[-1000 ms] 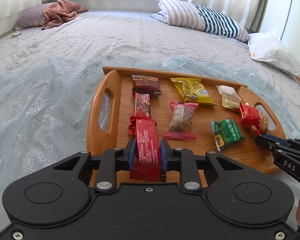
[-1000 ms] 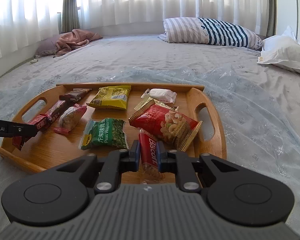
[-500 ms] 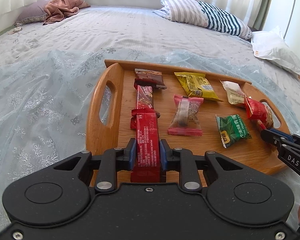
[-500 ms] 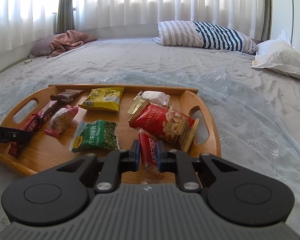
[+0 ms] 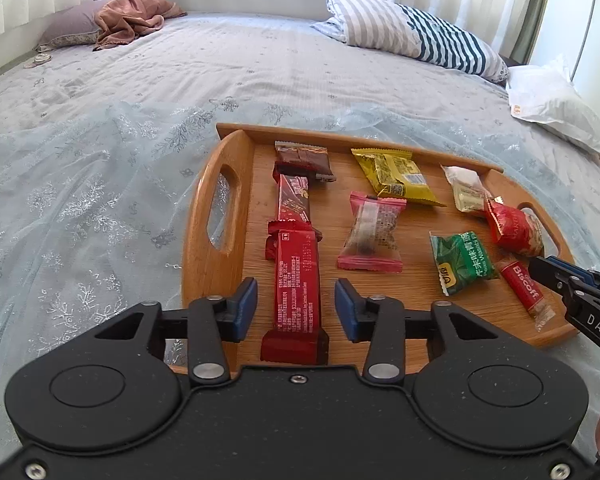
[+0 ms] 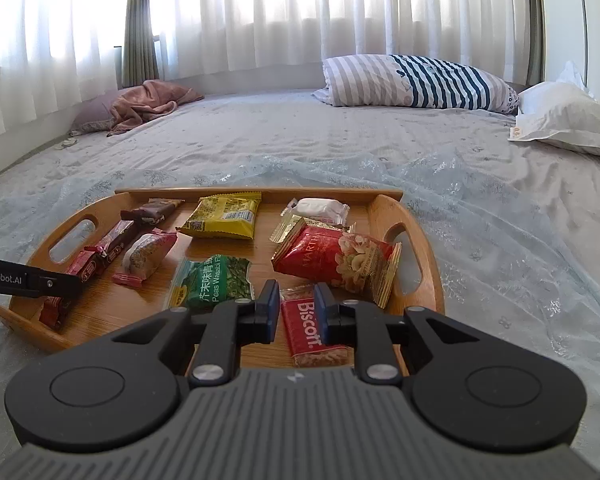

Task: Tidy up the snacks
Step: 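Lower both snacks onto the tray and open both tools, then move both open tools back to the last packets in front of the tray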

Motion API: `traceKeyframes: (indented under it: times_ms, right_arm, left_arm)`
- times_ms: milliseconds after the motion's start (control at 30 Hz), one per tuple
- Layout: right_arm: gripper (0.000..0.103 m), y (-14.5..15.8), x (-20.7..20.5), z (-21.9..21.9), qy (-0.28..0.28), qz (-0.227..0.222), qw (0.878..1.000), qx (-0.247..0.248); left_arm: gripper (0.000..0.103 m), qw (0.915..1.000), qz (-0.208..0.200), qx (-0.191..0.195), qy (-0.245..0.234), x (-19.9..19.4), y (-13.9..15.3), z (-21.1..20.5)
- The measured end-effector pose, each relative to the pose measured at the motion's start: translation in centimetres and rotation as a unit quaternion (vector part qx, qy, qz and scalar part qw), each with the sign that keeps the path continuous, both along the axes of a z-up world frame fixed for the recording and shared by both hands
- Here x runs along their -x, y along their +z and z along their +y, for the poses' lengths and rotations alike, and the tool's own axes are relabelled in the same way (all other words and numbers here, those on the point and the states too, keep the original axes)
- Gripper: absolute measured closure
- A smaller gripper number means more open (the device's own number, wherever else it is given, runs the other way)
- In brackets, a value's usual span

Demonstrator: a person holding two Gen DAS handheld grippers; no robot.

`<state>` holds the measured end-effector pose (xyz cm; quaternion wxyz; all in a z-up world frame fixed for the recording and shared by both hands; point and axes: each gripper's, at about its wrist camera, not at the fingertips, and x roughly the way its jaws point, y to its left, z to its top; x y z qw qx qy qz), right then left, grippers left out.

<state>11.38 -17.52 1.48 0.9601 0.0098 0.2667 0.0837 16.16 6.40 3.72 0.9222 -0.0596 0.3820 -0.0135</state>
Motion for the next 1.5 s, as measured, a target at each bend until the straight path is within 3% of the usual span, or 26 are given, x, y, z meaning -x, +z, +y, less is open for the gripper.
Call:
traceKeyframes:
  times_ms: [300, 633, 833, 1133, 1433, 1500]
  right_arm:
    - [0.052, 1.3, 1.9, 0.2, 0.010, -0.017, 1.000, -0.003]
    - [0.028, 2.3, 5.3, 0.6, 0.041, -0.038, 0.998, -0.006]
    - [0.018, 2.0, 7.6, 0.6, 0.051, -0.051, 0.997, -0.011]
    - [0.014, 0.1, 10.6, 0.4, 0.029, -0.084, 0.996, -0.003]
    - [0.014, -2.3, 13.0, -0.5, 0.020, -0.075, 0.997, -0.008]
    - [0.017, -2.6, 13.3, -0.5, 0.024, -0.073, 0.997, -0.008]
  left_arm:
    - [0.017, 0.9993, -0.036, -0.009, -0.009, 3.0, 2.3, -0.6]
    - [0.009, 0.9980, -0.040, -0.023, -0.042, 7.4, 3.0, -2.7]
    - [0.006, 0.9979, -0.036, -0.011, -0.052, 9.7, 2.3, -3.4]
    - [0.004, 0.9978, -0.038, -0.024, -0.049, 12.1, 1.4, -4.6]
    - [0.002, 0.9985, -0.029, -0.008, -0.047, 13.2, -0.1, -5.2]
    - [0.009, 0.9981, -0.026, -0.001, -0.056, 13.2, -0.3, -5.6]
